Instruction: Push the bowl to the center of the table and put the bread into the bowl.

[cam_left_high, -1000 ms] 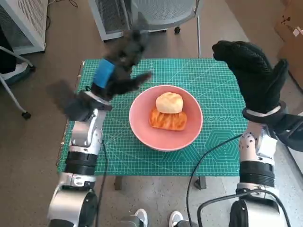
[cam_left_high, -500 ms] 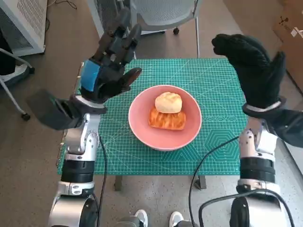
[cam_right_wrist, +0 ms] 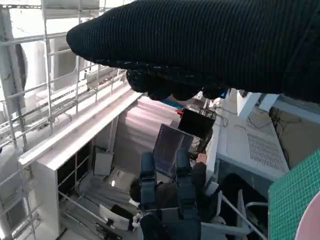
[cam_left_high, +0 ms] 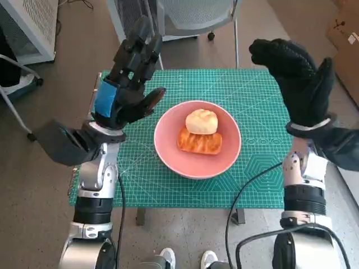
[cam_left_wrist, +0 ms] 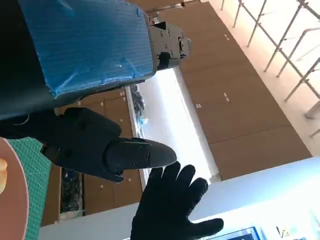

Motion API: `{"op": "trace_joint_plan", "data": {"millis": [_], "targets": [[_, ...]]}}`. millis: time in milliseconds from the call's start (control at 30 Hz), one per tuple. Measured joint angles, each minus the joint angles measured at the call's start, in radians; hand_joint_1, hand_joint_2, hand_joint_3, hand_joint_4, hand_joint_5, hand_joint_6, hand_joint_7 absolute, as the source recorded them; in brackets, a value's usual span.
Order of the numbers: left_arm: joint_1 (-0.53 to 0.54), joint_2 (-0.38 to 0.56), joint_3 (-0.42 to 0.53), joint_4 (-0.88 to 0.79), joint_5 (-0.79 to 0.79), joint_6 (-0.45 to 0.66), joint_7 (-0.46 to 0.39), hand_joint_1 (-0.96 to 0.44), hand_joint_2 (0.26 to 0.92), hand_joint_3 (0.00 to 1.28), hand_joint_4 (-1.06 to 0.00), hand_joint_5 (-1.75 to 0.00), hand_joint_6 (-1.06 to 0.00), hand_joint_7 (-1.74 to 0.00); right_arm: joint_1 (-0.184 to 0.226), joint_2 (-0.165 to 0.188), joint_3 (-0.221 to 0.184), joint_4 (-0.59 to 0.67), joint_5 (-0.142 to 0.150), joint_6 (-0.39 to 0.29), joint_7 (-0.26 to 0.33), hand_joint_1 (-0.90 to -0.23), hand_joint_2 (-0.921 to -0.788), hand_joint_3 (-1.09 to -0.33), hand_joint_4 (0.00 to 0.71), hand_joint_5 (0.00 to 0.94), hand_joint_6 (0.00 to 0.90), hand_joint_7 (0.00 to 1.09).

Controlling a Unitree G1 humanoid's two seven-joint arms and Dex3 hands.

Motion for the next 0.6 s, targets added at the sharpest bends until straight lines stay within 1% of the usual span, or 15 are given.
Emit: {"op": "trace_joint_plan", "data": {"millis": [267, 467, 533, 600], "targets": [[0.003, -0.005, -0.016, -0.019, 0.036, -0.026, 0.015, -0.46, 0.898, 0.28, 0.0, 0.0, -0.07, -0.06, -0.003, -0.009, 0.005, -0.022, -0.009, 0.022, -0.022, -0.626, -0.921, -0.654, 0.275, 0.001, 0.373, 0.0], [0.012, -0.005, -0.022, -0.02, 0.081, -0.052, 0.045, -0.44, 0.897, 0.28, 0.0, 0.0, -0.06, -0.07, -0.005, -0.017, 0.005, -0.034, -0.009, 0.036, -0.038, -0.626, -0.921, -0.654, 0.276, 0.001, 0.382, 0.01], [0.017, -0.005, -0.024, -0.021, 0.102, -0.062, 0.056, -0.44, 0.893, 0.28, 0.0, 0.0, -0.02, -0.15, -0.006, -0.017, 0.005, -0.036, -0.009, 0.04, -0.044, -0.626, -0.921, -0.654, 0.276, 0.001, 0.386, 0.01], [0.02, -0.005, -0.027, -0.021, 0.117, -0.072, 0.065, -0.44, 0.892, 0.28, 0.0, 0.0, -0.01, -0.17, -0.007, -0.017, 0.005, -0.038, -0.009, 0.045, -0.048, -0.626, -0.921, -0.655, 0.276, 0.001, 0.388, 0.01]]}}
